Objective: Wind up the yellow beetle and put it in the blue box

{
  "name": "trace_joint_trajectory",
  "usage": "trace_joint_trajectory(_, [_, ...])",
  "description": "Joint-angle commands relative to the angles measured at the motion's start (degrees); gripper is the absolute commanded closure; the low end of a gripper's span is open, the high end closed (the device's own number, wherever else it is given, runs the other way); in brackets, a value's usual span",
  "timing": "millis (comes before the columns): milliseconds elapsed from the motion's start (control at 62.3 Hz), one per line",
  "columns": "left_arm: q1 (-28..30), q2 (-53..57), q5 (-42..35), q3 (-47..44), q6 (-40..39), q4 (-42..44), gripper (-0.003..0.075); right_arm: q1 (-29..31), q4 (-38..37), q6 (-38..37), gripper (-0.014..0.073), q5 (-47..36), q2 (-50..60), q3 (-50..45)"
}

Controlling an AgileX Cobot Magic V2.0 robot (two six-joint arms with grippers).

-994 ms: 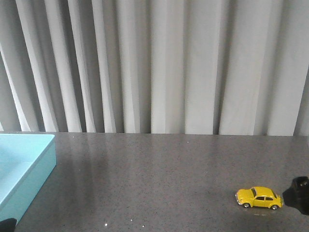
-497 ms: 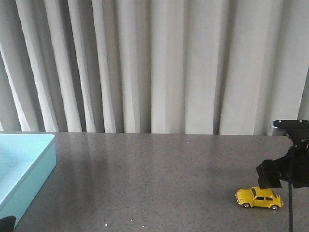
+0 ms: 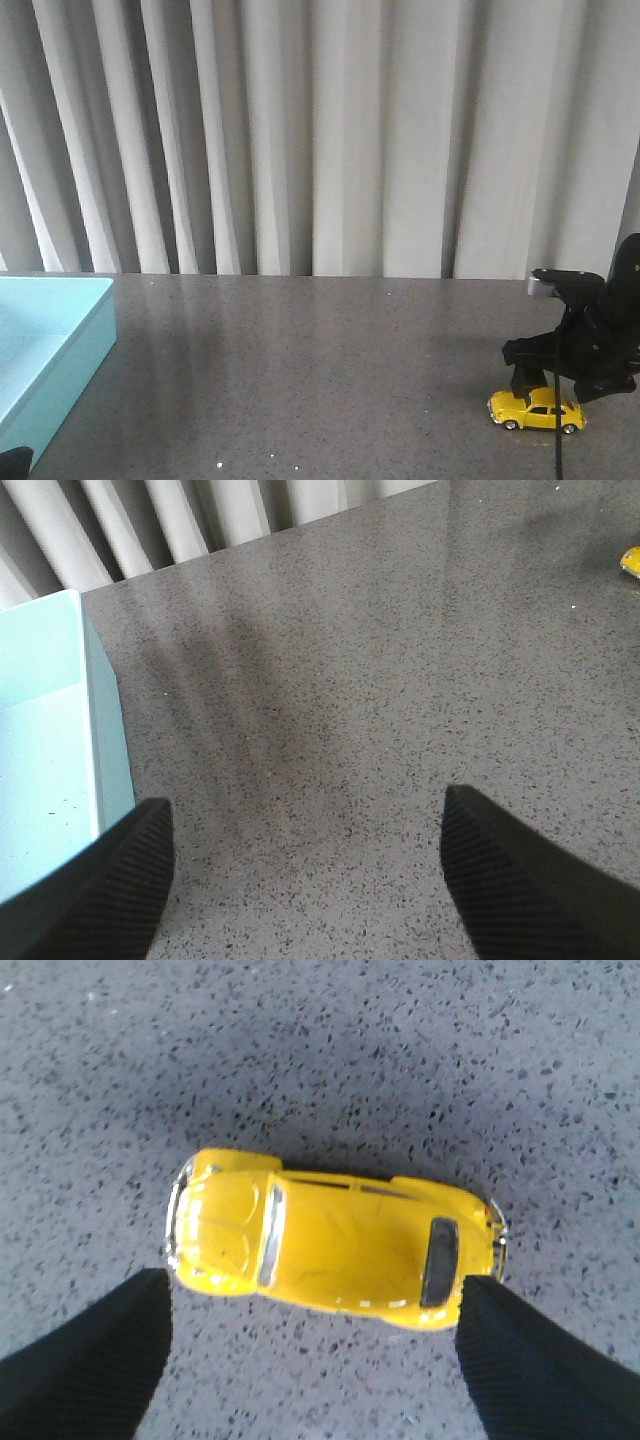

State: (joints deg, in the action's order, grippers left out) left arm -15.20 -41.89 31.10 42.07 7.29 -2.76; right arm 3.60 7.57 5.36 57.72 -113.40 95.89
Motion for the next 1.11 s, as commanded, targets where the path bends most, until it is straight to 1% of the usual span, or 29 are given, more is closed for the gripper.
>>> trace_joint_trajectory(0, [-0.4, 0.0, -4.3, 2.0, 0.0, -0.6, 0.0185, 0.1, 0.0, -0.5, 0.0029, -1.2, 1.2, 3.3])
trace_joint_trajectory(417, [-0.4, 0.0, -4.3, 2.0, 0.0, -0.6, 0.0185, 0.1, -0.1, -0.5, 0.0030, -1.4, -3.4, 3.9])
trace_joint_trajectory(738, [-0.4, 0.0, -4.3, 2.0, 0.0, -0.6, 0.0185, 1.0, -4.0, -1.5, 0.0030, -1.1, -3.6, 3.9])
trace_joint_trajectory(850, [-0.4, 0.0, -4.3, 2.0, 0.0, -0.6, 0.0185, 3.7, -3.2, -0.6, 0.0030, -0.5, -3.6, 3.9])
trace_joint_trajectory(1091, [-0.4, 0.0, -4.3, 2.0, 0.0, -0.6, 0.0185, 12.4, 2.1, 7.6, 0.0030, -1.7, -3.6, 3.9])
